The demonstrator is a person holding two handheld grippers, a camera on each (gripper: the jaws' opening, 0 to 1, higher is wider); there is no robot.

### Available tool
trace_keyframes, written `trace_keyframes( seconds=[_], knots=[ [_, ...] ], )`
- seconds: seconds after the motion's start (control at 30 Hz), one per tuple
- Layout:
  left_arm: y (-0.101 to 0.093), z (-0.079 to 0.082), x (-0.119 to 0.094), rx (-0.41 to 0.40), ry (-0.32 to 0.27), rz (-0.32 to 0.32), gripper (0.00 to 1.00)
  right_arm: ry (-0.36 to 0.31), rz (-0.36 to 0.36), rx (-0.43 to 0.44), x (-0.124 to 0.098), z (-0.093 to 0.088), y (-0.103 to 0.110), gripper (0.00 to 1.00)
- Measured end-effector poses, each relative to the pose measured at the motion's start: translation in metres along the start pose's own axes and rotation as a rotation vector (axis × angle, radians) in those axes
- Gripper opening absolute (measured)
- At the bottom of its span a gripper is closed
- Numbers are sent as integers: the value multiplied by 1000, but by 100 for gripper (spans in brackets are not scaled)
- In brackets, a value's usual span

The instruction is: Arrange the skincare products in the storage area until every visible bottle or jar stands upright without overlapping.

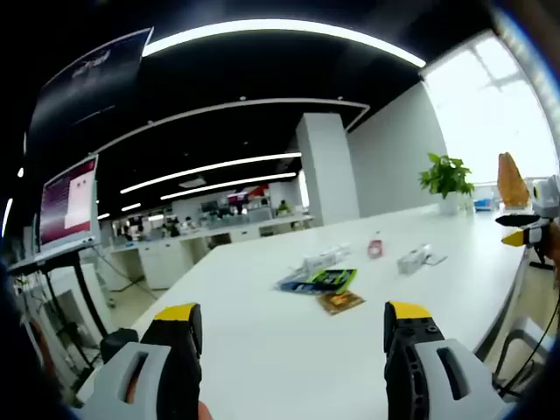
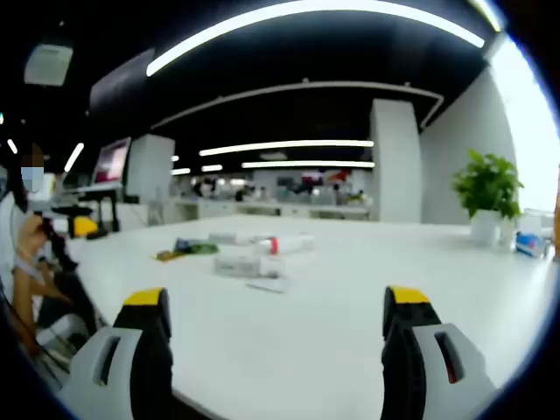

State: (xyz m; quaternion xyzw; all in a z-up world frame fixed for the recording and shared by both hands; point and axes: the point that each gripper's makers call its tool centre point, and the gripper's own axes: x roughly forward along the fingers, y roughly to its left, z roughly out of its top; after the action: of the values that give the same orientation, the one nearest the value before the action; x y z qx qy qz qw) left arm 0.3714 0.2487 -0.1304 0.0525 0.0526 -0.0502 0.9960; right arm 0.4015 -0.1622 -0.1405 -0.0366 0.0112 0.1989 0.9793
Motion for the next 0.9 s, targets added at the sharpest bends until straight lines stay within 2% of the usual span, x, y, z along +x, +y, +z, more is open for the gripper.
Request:
trace_keyframes(
  seconds=[0.17, 0.23, 0.27, 0.33, 0.37, 0.43, 0.67, 0.9],
  knots=[
    [-5, -4, 1, -14, 8, -18, 92, -13, 29, -20, -2, 7, 12, 100],
    [-7, -11, 2, 63, 39, -26, 100, -9, 38, -26, -3, 8, 16, 98],
    [-9, -15, 2, 52, 54, -18, 99, -10, 43, -31, -3, 10, 18, 98],
    [-9, -13, 5, 34, 35, -15, 99, -17, 45, -32, -3, 13, 20, 98],
    [-12, -9, 7, -3, 10, -28, 99, -21, 45, -32, -3, 15, 21, 98],
    [-14, -8, 8, -21, -2, -48, 99, -25, 46, -34, -2, 17, 23, 99],
    [-12, -13, 10, 3, 24, -44, 99, -14, 49, -47, -1, 15, 23, 98],
    [-11, -11, 11, -22, 17, -53, 99, -11, 49, -32, 2, 12, 21, 99]
  ],
)
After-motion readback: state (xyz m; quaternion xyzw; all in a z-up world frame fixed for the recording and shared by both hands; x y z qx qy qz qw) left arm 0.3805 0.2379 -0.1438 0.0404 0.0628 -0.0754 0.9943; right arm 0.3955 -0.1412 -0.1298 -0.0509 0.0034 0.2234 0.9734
